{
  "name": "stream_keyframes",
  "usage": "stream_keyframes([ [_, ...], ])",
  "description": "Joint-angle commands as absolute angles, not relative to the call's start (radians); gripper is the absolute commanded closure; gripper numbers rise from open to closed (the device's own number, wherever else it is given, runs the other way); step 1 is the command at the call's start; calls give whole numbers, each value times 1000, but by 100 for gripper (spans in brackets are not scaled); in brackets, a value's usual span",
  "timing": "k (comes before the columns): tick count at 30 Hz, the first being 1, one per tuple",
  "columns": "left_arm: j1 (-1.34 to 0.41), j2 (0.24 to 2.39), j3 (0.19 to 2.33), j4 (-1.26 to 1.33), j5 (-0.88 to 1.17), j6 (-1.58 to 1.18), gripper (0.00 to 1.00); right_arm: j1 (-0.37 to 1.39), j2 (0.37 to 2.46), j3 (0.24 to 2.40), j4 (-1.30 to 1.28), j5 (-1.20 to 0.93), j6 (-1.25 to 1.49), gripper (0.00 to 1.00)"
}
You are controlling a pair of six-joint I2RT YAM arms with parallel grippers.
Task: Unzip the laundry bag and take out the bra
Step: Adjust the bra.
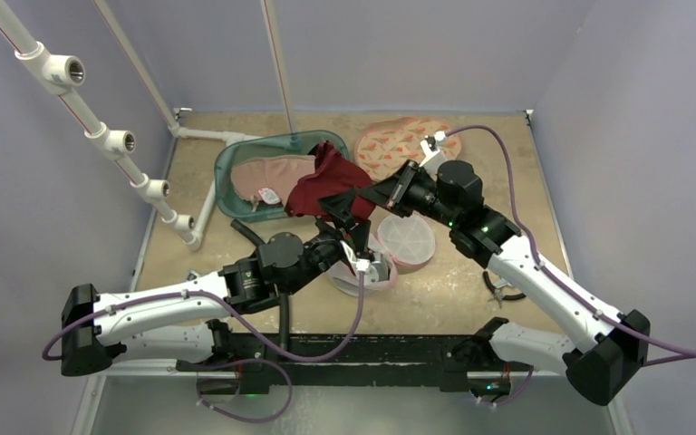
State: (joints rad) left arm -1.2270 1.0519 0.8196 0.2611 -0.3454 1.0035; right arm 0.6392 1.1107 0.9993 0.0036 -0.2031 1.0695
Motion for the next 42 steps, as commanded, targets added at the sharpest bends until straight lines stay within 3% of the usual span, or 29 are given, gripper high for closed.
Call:
stream_keyframes([
  [1, -1230, 994, 848, 289, -369, 818, 23, 626, 1041, 1062, -35, -137, 916, 100],
  [8, -1230, 887, 948, 198, -289, 608, 16, 627, 937, 1065, -132, 36, 616, 100],
  [13, -1215, 897, 1048, 104, -338, 396, 13, 626, 801, 958, -51, -108, 376, 100],
  [15, -1172, 937, 1118, 13, -224, 305, 13, 626, 725, 923, -31, -209, 294, 100],
  [22, -900, 1059, 1338, -94, 477, -16, 13, 626, 622, 945, -159, -338, 73, 100],
  [28, -827, 1207, 1564, -390, 774, -42, 10, 627, 524, 943, -204, -407, 32, 100],
  [42, -805, 1119, 1257, -27, 964, -329, 7, 627, 550, 972, -213, -369, 13, 100],
])
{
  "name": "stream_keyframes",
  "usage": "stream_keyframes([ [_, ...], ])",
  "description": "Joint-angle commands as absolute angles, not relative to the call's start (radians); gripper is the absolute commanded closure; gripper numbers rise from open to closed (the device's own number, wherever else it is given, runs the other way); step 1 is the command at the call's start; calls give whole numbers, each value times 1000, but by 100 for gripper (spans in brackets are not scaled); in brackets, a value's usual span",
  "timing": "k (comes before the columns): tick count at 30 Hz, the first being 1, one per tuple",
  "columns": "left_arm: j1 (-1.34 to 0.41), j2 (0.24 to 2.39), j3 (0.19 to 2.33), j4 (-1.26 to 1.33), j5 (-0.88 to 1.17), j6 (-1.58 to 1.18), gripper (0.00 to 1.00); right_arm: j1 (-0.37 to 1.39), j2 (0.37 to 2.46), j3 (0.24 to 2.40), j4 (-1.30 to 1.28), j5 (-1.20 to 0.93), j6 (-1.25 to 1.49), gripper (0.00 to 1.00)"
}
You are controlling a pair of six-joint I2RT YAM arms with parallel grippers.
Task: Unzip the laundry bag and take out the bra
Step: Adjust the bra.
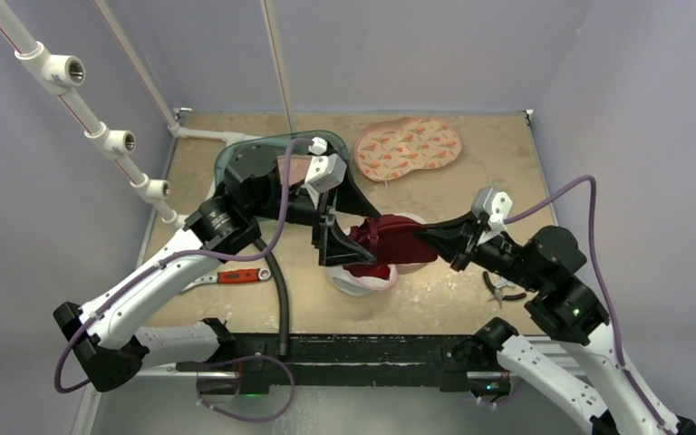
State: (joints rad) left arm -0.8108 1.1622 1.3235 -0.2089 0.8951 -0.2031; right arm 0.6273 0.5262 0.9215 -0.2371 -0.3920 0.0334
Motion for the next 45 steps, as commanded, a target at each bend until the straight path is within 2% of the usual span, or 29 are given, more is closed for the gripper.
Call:
stream_keyframes([
  [1, -806, 1120, 1254, -18, 964, -342, 7, 626, 555, 973, -212, -353, 14, 100],
  [6, -808, 1126, 1229, -66, 890, -309, 6, 627, 570, 973, -193, -313, 30, 100],
  [11, -807, 1108, 1183, -100, 723, -263, 14, 628, 568, 975, -173, -299, 44, 100],
  [15, -808, 1073, 1149, -95, 575, -233, 6, 628, 572, 979, -167, -303, 54, 100],
  [21, -808, 1064, 1118, -75, 505, -206, 5, 627, 579, 971, -140, -325, 71, 100],
  [28, -807, 1088, 1104, -26, 538, -207, 29, 627, 592, 964, -108, -360, 95, 100],
  [30, -808, 1089, 1092, -15, 548, -210, 31, 627, 596, 959, -97, -375, 106, 100],
  [36, -816, 1092, 1061, 63, 565, -218, 29, 627, 595, 943, -68, -416, 137, 100],
  [38, -818, 1096, 1058, 72, 581, -215, 39, 627, 597, 939, -63, -422, 143, 100],
  [41, -820, 1094, 1060, 65, 588, -206, 62, 627, 597, 943, -70, -416, 143, 100],
  [43, -820, 1085, 1060, 57, 576, -198, 71, 627, 595, 947, -79, -404, 146, 100],
  [44, -818, 1078, 1060, 52, 567, -194, 73, 627, 595, 950, -86, -389, 153, 86],
  [45, -819, 1073, 1060, 50, 556, -193, 76, 627, 595, 956, -101, -382, 159, 64],
])
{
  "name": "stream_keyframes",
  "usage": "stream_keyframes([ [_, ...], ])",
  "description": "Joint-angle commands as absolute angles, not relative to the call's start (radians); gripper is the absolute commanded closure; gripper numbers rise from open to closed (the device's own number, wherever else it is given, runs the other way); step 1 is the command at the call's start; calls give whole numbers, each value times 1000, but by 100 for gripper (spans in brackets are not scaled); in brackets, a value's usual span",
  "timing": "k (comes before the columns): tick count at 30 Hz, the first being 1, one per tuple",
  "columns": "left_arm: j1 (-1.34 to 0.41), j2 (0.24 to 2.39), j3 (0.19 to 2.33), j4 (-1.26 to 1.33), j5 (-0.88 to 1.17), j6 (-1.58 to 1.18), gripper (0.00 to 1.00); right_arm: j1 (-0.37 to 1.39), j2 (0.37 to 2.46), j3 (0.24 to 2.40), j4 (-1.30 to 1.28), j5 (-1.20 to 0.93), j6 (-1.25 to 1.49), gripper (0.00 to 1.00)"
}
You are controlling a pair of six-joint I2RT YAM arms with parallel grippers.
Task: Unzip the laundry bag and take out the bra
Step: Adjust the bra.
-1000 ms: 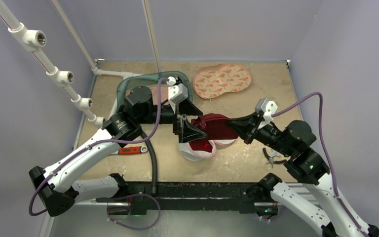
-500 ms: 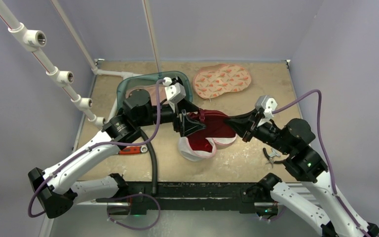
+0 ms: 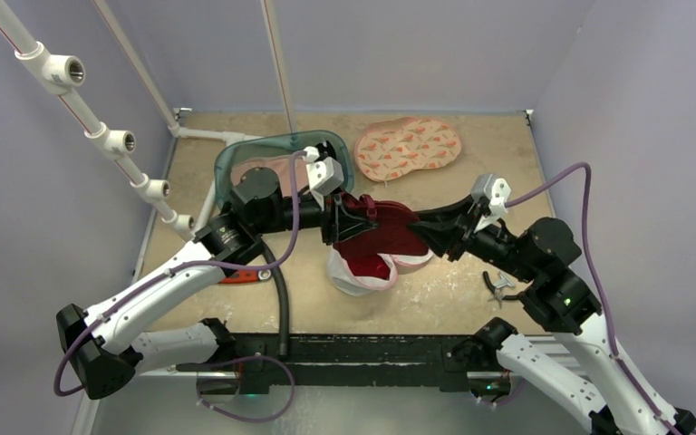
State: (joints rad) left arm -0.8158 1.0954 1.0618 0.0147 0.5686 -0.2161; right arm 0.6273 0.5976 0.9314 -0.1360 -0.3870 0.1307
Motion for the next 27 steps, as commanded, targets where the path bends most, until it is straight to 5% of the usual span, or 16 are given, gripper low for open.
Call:
stream_keyframes([
  [1, -818, 1066, 1061, 46, 545, -192, 80, 628, 594, 968, -117, -380, 163, 45],
  [3, -819, 1052, 1067, 37, 506, -192, 86, 627, 590, 992, -151, -365, 171, 6],
  [4, -819, 1046, 1071, 30, 479, -191, 88, 627, 585, 1006, -169, -361, 174, 2],
  [10, -816, 1038, 1106, -44, 79, -200, 90, 627, 529, 1057, -261, -249, 214, 2],
  [15, -765, 1143, 1173, -120, -191, -293, 93, 628, 436, 898, -180, -22, 346, 2],
  [27, -479, 1394, 1137, 200, -172, -705, 100, 628, 355, 444, 71, -106, 657, 7],
])
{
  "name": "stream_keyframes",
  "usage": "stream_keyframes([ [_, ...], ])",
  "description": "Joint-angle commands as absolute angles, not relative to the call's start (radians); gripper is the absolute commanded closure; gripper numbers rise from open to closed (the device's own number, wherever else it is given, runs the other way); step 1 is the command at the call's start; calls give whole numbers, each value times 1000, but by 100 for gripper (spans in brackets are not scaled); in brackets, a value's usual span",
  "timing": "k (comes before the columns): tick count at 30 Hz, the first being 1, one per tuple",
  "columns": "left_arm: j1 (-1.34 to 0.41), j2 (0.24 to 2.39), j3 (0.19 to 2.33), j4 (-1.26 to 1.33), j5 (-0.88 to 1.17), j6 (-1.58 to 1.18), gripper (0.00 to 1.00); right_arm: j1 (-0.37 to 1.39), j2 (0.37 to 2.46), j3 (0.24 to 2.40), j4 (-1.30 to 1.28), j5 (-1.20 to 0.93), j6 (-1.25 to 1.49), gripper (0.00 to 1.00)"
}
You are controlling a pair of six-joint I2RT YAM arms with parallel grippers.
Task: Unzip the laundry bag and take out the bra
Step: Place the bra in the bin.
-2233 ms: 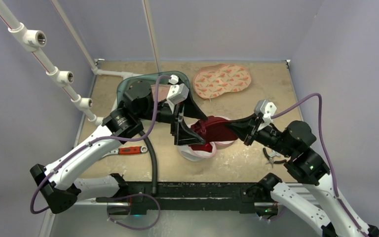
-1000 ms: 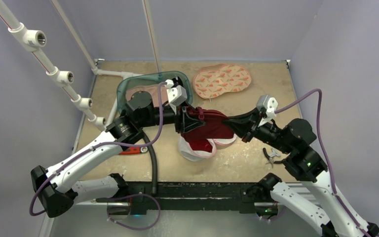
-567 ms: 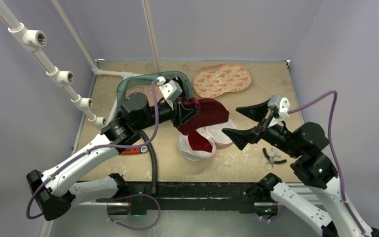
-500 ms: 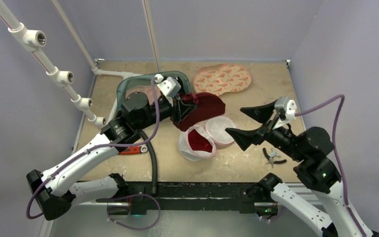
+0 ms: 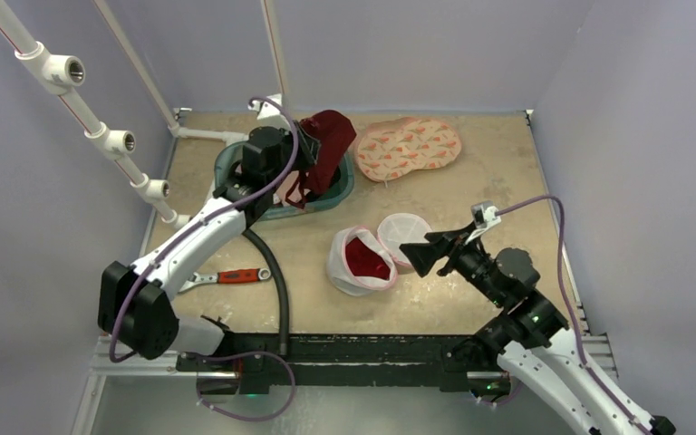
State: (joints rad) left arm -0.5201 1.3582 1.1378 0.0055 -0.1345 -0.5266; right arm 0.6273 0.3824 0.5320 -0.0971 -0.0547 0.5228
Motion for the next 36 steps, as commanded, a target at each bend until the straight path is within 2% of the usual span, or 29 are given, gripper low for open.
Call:
stream_keyframes([
  [1, -466, 1416, 1128, 232, -180, -727, 100, 627, 350, 414, 107, -125, 674, 8],
  [6, -390, 1515, 1106, 327, -142, -808, 100, 627, 335, 351, 119, -125, 678, 8],
  [10, -330, 1583, 1087, 383, -80, -724, 100, 628, 334, 344, 97, -117, 633, 8],
  [16, -226, 1732, 1160, 430, 289, -575, 100, 627, 324, 327, 87, -126, 596, 8],
  [20, -215, 1806, 1240, 329, 464, -475, 100, 627, 321, 308, 96, -130, 575, 8],
  [27, -213, 1851, 1364, -40, 469, -221, 100, 627, 335, 311, 96, -138, 559, 8],
  [36, -204, 1758, 1377, -152, 437, -180, 100, 627, 333, 312, 96, -145, 557, 8],
])
